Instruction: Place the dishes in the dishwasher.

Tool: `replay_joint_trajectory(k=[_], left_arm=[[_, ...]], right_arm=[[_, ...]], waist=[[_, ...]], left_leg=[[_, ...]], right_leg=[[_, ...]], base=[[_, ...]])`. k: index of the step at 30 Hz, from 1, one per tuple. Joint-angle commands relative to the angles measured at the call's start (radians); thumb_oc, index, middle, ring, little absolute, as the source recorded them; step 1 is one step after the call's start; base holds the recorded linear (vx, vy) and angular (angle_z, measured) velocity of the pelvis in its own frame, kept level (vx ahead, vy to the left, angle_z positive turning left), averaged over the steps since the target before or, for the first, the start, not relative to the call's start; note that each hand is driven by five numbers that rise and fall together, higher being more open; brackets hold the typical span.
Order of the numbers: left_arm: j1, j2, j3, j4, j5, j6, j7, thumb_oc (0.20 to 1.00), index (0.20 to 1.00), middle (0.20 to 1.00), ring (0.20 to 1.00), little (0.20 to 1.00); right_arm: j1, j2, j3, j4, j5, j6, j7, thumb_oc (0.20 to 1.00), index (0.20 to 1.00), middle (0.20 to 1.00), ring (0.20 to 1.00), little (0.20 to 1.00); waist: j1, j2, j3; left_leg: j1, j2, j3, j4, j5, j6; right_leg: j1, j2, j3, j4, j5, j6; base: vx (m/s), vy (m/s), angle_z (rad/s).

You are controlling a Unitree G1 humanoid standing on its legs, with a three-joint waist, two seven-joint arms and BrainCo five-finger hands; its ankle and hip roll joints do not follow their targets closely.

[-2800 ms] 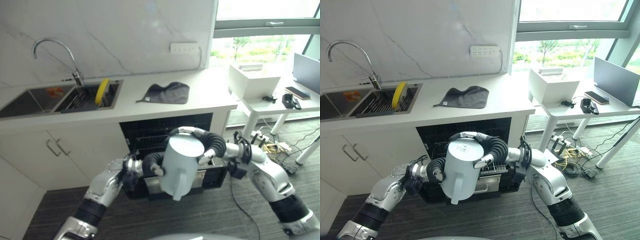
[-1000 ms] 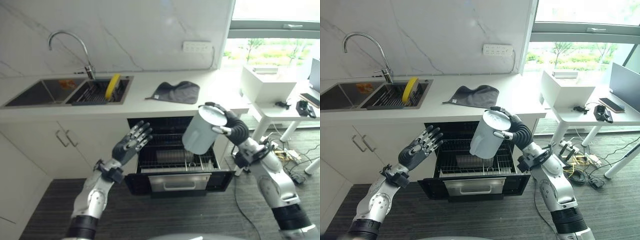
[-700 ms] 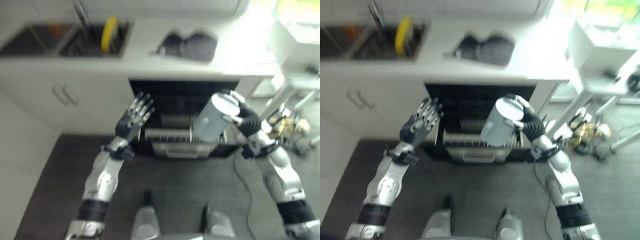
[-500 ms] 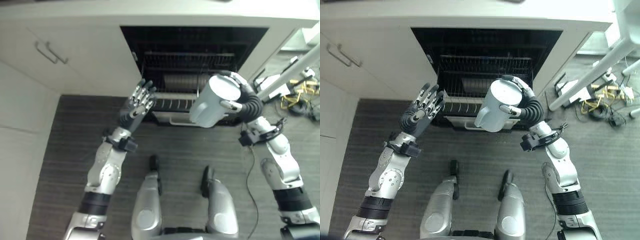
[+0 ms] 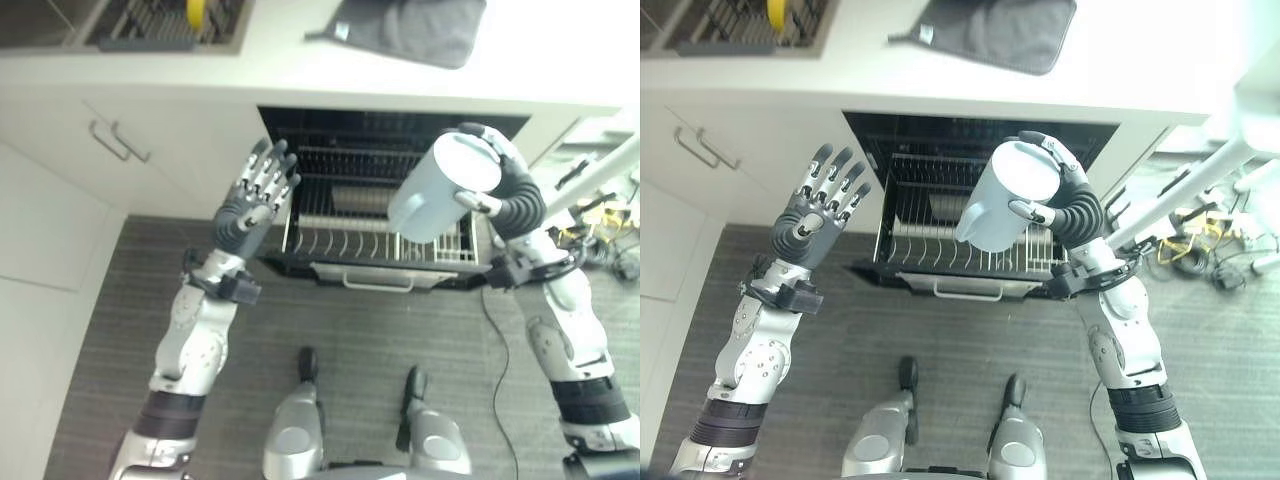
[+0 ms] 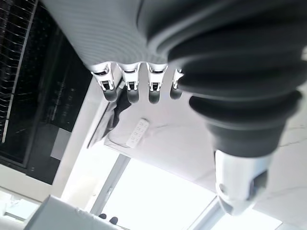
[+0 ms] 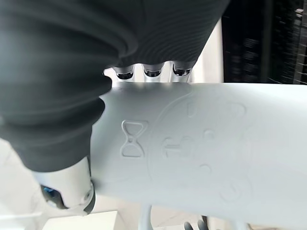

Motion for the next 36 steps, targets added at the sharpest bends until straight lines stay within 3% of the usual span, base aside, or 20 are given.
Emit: replay_joint_trajectory(k=[1,15,20,27,32,36], left_arm=[[0.014,0.009,0.033,-0.027,0.023,-0.030,-0.024,1.000,1.000,1.000,1.000,1.000],[0.059,0.031,0.080,-0.034,0.292,-0.041,0.059,1.000,1.000,1.000,1.000,1.000],[0.075,0.077,0.079,-0.005,0.510,-0.046,0.134,1.000,1.000,1.000,1.000,1.000],[-0.083,0.183,-0.001,0.050,0.662,-0.056,0.293,1.000,1.000,1.000,1.000,1.000],[-0.209,0.257,-0.082,0.085,0.734,0.021,0.305,1.000,1.000,1.000,1.000,1.000],[-0.274,0.296,-0.117,0.093,0.761,0.080,0.292,1.000,1.000,1.000,1.000,1.000]], right_arm=[[0.018,0.029,-0.012,-0.054,0.004,-0.107,-0.009,0.200,0.200,0.200,0.200,0.200],[0.080,0.031,-0.068,-0.074,-0.016,-0.039,-0.029,0.200,0.200,0.200,0.200,0.200],[0.088,0.016,-0.076,-0.071,-0.025,-0.008,-0.066,0.200,0.200,0.200,0.200,0.200],[-0.091,-0.042,-0.039,-0.029,-0.072,-0.052,-0.178,0.200,0.200,0.200,0.200,0.200],[-0.228,-0.084,0.004,0.028,-0.069,-0.057,-0.251,0.200,0.200,0.200,0.200,0.200],[-0.298,-0.105,0.027,0.060,-0.107,-0.060,-0.289,0.200,0.200,0.200,0.200,0.200]], waist=[[-0.004,-0.007,-0.132],[-0.016,0.002,-0.217],[-0.012,0.009,-0.208],[0.000,0.013,-0.043],[-0.014,0.021,0.049],[-0.021,0.030,0.074]], left_leg=[[0.005,0.023,0.064,0.005,-0.072,-0.010],[0.097,0.044,0.097,-0.003,-0.108,-0.023],[0.103,0.045,0.088,-0.003,-0.100,-0.028],[-0.145,0.038,0.006,0.190,-0.101,-0.041],[-0.264,0.044,-0.014,0.293,-0.124,-0.042],[-0.294,0.041,-0.020,0.315,-0.131,-0.039]], right_leg=[[-0.009,-0.028,0.005,0.020,-0.069,0.017],[0.084,-0.038,-0.028,0.001,-0.092,0.030],[0.097,-0.032,-0.027,0.001,-0.099,0.028],[-0.075,-0.046,0.029,0.113,-0.109,0.004],[-0.206,-0.057,0.043,0.208,-0.127,-0.007],[-0.267,-0.057,0.053,0.253,-0.133,-0.011]], base=[[0.11,-0.010,-0.01],[0.10,-0.002,-0.01],[0.14,-0.019,0.00],[-0.19,-0.049,0.04],[-0.15,0.007,-0.04],[-0.04,0.044,0.01]])
